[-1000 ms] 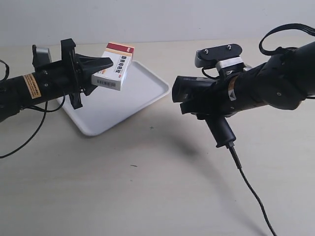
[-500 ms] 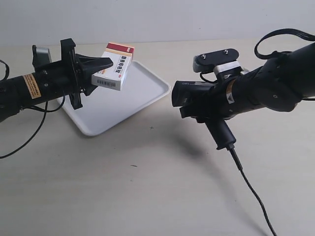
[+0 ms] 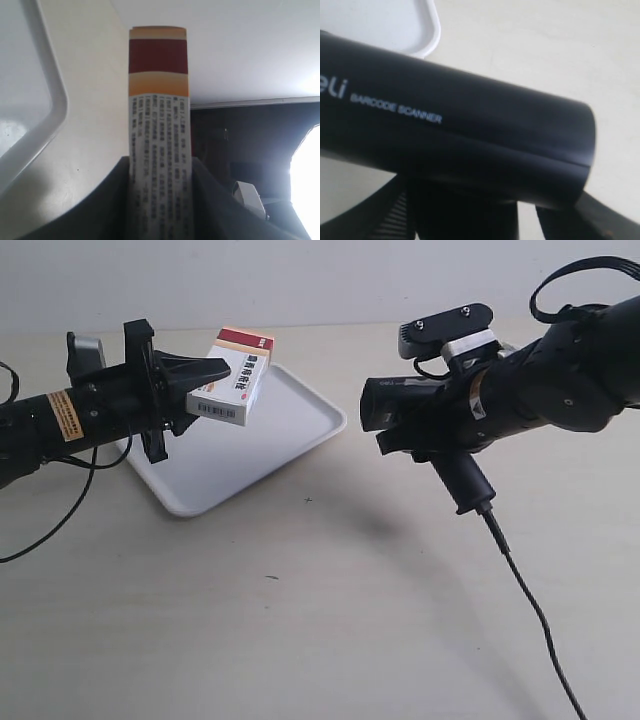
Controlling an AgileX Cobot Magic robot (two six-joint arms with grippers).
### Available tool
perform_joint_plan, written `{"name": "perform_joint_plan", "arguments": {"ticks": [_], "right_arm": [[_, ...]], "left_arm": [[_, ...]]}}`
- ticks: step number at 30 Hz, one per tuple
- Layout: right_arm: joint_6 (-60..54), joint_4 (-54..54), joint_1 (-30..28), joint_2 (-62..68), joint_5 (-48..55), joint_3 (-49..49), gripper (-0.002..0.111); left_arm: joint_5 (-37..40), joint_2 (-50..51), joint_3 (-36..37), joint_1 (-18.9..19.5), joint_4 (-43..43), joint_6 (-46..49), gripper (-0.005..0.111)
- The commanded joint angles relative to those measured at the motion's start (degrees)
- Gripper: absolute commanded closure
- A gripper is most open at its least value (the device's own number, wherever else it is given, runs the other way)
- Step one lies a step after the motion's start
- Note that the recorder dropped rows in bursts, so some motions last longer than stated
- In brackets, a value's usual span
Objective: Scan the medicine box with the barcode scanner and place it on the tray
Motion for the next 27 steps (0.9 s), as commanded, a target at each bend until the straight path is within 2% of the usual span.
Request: {"name": "perform_joint_plan", "arguments": {"ticks": [1, 16, 27], "right_arm": [[-0.18, -0.94, -0.51, 0.29, 0.35, -0.56, 0.108], [-0.18, -0.94, -0.51, 2.23, -1.91, -0.56, 0.108], [-0.18, -1.38, -3.06, 2.23, -2.72, -0.56, 0.108]], "left_arm": [[-1.09, 0.0, 0.2, 0.18, -0.11, -0.02, 0.107], [-1.09, 0.0, 0.2, 0.18, -0.11, -0.15, 0.107], [-1.09, 0.0, 0.2, 0.18, -0.11, -0.24, 0.107]]}}
